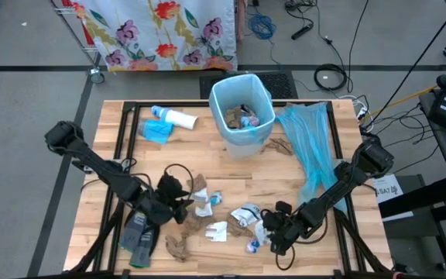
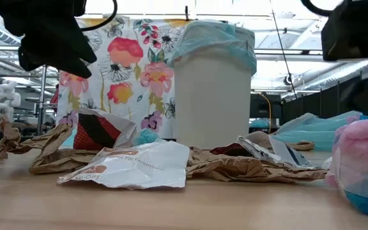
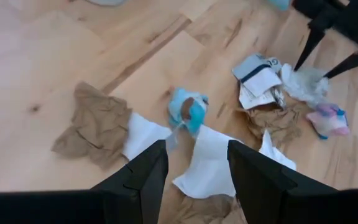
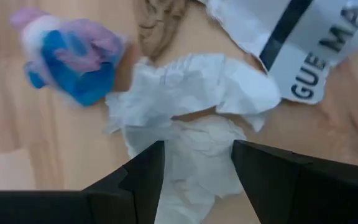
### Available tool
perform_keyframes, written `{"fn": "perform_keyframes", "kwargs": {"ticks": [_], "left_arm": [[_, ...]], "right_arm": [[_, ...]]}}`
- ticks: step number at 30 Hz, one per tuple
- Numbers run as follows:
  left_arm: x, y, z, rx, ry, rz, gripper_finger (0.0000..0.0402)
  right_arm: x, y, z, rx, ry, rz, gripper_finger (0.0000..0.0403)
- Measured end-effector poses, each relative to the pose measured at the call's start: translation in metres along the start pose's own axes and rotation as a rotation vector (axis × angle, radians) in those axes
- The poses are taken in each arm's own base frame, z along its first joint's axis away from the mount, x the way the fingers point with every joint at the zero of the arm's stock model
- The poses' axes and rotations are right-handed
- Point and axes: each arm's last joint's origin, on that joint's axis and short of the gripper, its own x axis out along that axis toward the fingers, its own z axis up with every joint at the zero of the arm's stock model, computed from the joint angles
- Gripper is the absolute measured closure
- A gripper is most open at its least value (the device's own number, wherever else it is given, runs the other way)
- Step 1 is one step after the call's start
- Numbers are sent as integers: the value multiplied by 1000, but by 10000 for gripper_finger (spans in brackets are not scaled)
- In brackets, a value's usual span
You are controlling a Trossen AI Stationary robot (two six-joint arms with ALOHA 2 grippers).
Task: Place trash/remove bag and relplace
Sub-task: Put the white paper into the trash bin
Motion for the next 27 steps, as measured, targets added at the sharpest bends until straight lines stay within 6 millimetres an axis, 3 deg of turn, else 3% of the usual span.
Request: {"fn": "perform_keyframes", "kwargs": {"ticks": [4,10,14,18,27], "left_arm": [[-8,8,2,62,3,-9,230],[-21,21,2,184,56,50,230],[-33,27,3,186,69,45,230],[-37,26,4,179,61,24,230],[-34,23,4,168,73,1,230]], "right_arm": [[13,-1,-3,137,1,-41,240],[11,0,-2,339,-10,-30,381],[-5,-5,-1,410,-4,-36,389],[-38,-5,9,456,1,-49,400],[-129,-4,44,399,31,-284,402]]}}
